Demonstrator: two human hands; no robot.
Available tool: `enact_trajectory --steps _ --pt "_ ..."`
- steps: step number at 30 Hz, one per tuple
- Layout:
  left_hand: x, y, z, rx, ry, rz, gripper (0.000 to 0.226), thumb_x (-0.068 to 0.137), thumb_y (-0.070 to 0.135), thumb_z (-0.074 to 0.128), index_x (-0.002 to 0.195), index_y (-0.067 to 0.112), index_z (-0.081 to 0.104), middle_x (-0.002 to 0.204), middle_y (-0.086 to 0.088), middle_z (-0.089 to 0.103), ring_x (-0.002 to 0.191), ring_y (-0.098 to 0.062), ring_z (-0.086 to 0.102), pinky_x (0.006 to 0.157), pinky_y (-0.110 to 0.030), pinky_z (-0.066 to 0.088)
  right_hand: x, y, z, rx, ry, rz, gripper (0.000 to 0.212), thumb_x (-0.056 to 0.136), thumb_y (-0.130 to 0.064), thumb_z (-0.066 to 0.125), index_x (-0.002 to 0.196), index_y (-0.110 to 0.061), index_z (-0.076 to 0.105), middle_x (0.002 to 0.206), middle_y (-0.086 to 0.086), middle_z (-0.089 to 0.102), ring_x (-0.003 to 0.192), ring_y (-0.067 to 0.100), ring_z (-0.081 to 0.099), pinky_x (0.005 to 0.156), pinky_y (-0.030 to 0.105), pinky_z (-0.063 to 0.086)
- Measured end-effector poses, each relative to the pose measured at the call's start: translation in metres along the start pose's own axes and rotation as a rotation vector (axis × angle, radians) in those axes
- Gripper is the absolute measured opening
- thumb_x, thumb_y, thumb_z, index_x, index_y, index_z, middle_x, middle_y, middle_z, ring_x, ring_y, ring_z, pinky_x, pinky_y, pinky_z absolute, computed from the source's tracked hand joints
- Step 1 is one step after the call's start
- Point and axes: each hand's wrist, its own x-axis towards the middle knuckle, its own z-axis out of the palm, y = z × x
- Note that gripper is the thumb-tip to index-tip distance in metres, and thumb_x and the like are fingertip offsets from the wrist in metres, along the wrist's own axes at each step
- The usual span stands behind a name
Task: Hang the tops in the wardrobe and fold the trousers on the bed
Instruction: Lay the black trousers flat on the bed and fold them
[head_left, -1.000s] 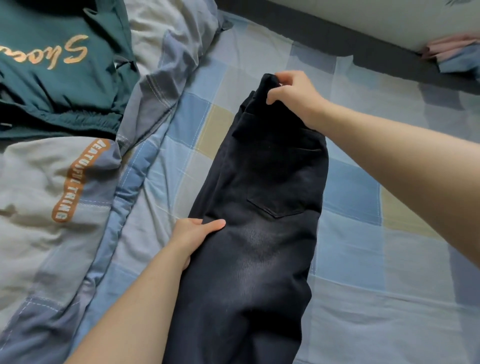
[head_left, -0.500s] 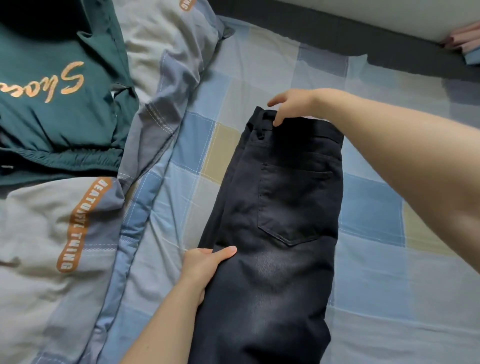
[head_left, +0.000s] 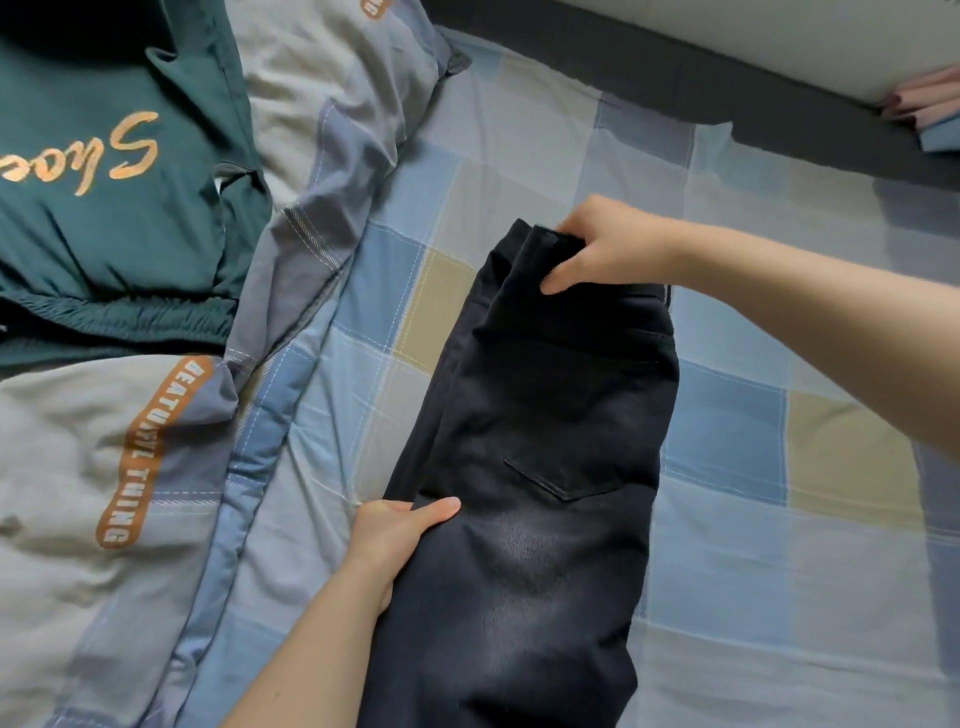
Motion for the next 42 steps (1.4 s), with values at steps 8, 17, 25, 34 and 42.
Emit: enact_trajectory --steps 8,17,25,34,42 --pt "-0.001 0.002 0.001 0.014 -0.02 -0.022 0.031 0.066 0.03 0.088 0.073 0.002 0.076 0.076 -0.014 0.075 0.067 -0.023 0.073 0.055 -0.027 0.055 0.036 0.008 0.013 0.234 -0.26 0.247 0.032 0.091 -0.02 0.062 0.121 -0.01 0.056 0.116 0.007 0.065 0.102 0.029 0.065 0.095 0.044 0.052" --pt "0.0 0.001 0.0 0.034 -0.002 -0.019 0.038 0.066 0.034 0.088 0.078 0.0 0.076 0.078 -0.013 0.076 0.078 -0.027 0.074 0.066 -0.033 0.06 0.085 0.024 0.035 -0.015 0.058 0.162 0.026 0.09 -0.035 0.062 0.087 -0.009 0.061 0.085 0.007 0.058 0.081 0.027 0.053 0.07 0.03 0.04" --pt "0.001 0.005 0.002 0.004 0.092 -0.012 0.068 0.059 0.05 0.088 0.086 -0.009 0.068 0.084 -0.018 0.074 0.07 -0.025 0.07 0.066 -0.036 0.06 0.098 0.05 0.044 0.013 0.316 0.246 0.043 0.084 -0.057 0.061 0.073 -0.016 0.055 0.073 0.003 0.057 0.081 0.031 0.056 0.064 0.032 0.038" --pt "0.006 0.003 0.002 -0.077 0.113 -0.015 0.058 0.061 0.053 0.086 0.086 0.003 0.073 0.074 -0.004 0.076 0.076 -0.022 0.074 0.065 -0.029 0.057 0.061 0.074 -0.022 0.278 -0.561 0.51 0.055 0.074 -0.039 0.075 0.119 -0.01 0.064 0.117 0.014 0.068 0.104 0.036 0.067 0.101 0.047 0.046" --pt "0.007 0.003 0.0 -0.055 0.095 -0.037 0.06 0.06 0.054 0.086 0.088 0.002 0.074 0.078 -0.006 0.076 0.077 -0.023 0.074 0.067 -0.03 0.057 0.038 0.083 -0.026 0.369 -0.538 0.432 0.025 0.093 -0.031 0.059 0.114 -0.018 0.063 0.113 0.008 0.071 0.1 0.029 0.069 0.091 0.043 0.052"
